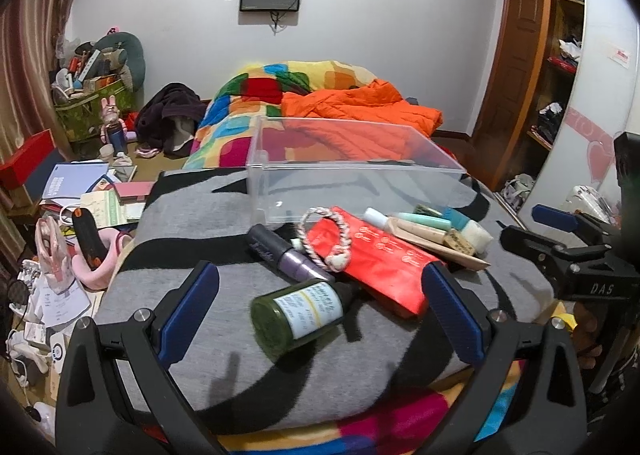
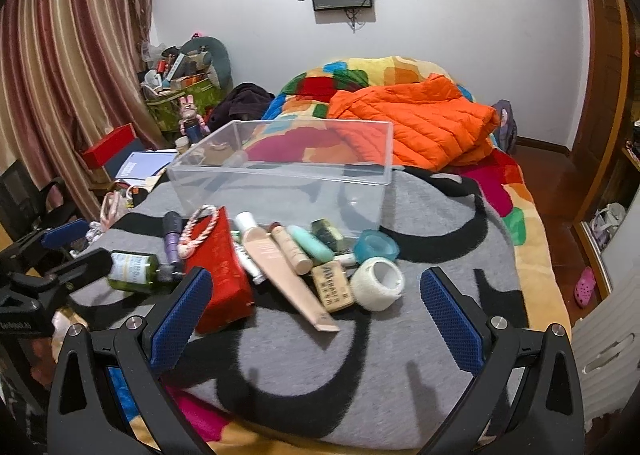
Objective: Organize objects
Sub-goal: 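Move both tools toward the scattered items beside the clear box, then grasp the dark green bottle with the left tool while the right tool grasps the white tape roll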
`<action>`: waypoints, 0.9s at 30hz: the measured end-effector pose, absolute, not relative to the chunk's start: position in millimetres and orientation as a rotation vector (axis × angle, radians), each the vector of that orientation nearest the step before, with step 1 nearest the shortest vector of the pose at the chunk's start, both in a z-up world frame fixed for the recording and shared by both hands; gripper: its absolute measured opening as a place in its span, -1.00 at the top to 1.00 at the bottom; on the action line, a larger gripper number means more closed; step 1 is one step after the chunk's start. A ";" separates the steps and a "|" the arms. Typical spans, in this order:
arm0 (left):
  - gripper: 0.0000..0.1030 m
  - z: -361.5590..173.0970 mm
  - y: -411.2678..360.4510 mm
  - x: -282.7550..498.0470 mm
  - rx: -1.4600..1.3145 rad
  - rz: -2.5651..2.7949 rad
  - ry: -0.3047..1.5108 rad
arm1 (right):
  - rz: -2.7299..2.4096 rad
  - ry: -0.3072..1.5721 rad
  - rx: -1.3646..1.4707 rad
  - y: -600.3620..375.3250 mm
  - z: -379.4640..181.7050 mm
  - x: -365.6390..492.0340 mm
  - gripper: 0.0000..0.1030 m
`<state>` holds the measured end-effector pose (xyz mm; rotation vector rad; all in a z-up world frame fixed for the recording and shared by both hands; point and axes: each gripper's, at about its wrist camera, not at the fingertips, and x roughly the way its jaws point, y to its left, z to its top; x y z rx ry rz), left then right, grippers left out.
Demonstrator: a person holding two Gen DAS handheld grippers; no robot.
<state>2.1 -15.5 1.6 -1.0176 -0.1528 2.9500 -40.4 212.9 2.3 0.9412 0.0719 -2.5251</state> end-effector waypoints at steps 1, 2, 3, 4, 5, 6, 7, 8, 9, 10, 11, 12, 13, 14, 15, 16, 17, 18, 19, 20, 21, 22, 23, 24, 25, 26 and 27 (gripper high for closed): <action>-0.91 0.4 -18.8 1.4 -1.023 2.952 -0.159 | -2.531 0.070 0.946 215.2 0.8 -43.6 -0.99; -0.86 -1.3 -22.0 0.5 -1.034 2.953 -0.165 | -2.538 0.069 0.950 217.1 -0.5 -46.0 -0.99; -0.77 -4.2 -26.2 -1.2 -1.056 2.956 -0.172 | -2.547 0.070 0.958 219.6 -2.2 -49.4 -0.98; -0.74 -7.0 -28.7 -3.1 -1.072 2.958 -0.178 | -2.556 0.070 0.968 222.3 -4.2 -53.2 -0.98; -0.74 -11.1 -33.0 -4.4 -1.089 2.957 -0.191 | -2.563 0.068 0.976 224.8 -6.2 -57.0 -0.98; -0.74 -15.0 -36.5 -6.4 -1.106 2.951 -0.210 | -2.571 0.062 0.986 228.2 -8.8 -60.9 -0.98; -0.74 -19.0 -39.0 -7.6 -1.122 2.939 -0.230 | -2.575 0.056 0.996 231.0 -11.4 -65.1 -0.98; -0.74 -23.4 -40.8 -9.9 -1.141 2.918 -0.254 | -2.579 0.050 1.009 233.4 -14.2 -69.4 -0.97; -0.74 -28.6 -41.7 -11.8 -1.164 2.893 -0.273 | -2.581 0.039 1.029 236.3 -17.8 -74.4 -0.93; -0.74 -32.3 -41.3 -12.8 -1.175 2.882 -0.276 | -2.578 0.028 1.046 238.3 -20.8 -78.5 -0.87; -0.74 -36.4 -38.8 -14.3 -1.187 2.875 -0.265 | -2.569 0.014 1.066 240.1 -24.4 -82.7 -0.84; -0.74 -40.8 -35.0 -16.0 -1.201 2.867 -0.245 | -2.555 -0.001 1.086 241.5 -28.0 -87.5 -0.80; -0.74 -44.1 -33.1 -17.6 -1.210 2.860 -0.234 | -2.545 -0.011 1.101 241.7 -31.4 -90.3 -0.75; -0.74 -47.4 -31.3 -19.6 -1.219 2.850 -0.228 | -2.534 -0.020 1.117 242.0 -35.2 -94.6 -0.72; -0.74 -50.8 -29.9 -22.6 -1.228 2.840 -0.228 | -2.523 -0.025 1.134 241.9 -39.0 -98.2 -0.66; -0.74 -52.9 -29.0 -24.5 -1.234 2.834 -0.230 | -2.513 -0.030 1.149 241.6 -42.7 -101.7 -0.58; -0.72 -54.9 -28.5 -26.3 -1.236 2.832 -0.232 | -2.504 -0.035 1.162 241.2 -45.2 -103.2 -0.54; -0.64 -56.3 -28.4 -27.7 -1.238 2.830 -0.237 | -2.491 -0.045 1.176 241.3 -48.4 -105.5 -0.44; -0.54 -57.6 -28.5 -28.5 -1.241 2.826 -0.241 | -2.478 -0.055 1.189 241.4 -51.5 -106.8 -0.33; -0.48 -59.0 -29.1 -29.1 -1.245 2.821 -0.248 | -2.464 -0.064 1.199 241.9 -54.0 -108.0 -0.28; -0.38 -60.5 -29.6 -29.9 -1.250 2.812 -0.260 | -2.456 -0.065 1.205 242.1 -56.1 -108.6 -0.15; -0.27 -61.5 -30.3 -30.0 -1.247 2.800 -0.278 | -2.450 -0.067 1.205 241.9 -57.0 -108.8 -0.06; -0.23 -61.4 -30.8 -29.2 -1.244 2.792 -0.293 | -2.443 -0.073 1.198 242.4 -56.8 -107.8 -0.01; -0.19 -60.2 -30.4 -28.2 -1.239 2.792 -0.294 | -2.444 -0.069 1.192 241.3 -56.6 -107.3 0.14; -0.19 -58.9 -29.9 -26.8 -1.232 2.803 -0.287 | -2.445 -0.057 1.186 239.9 -55.6 -105.9 0.25; -0.19 -57.4 -29.4 -24.9 -1.223 2.816 -0.278 | -2.442 -0.047 1.179 239.0 -54.5 -104.1 0.27; -0.18 -55.4 -29.2 -22.3 -1.211 2.827 -0.271 | -2.446 -0.039 1.173 237.7 -54.1 -102.2 0.27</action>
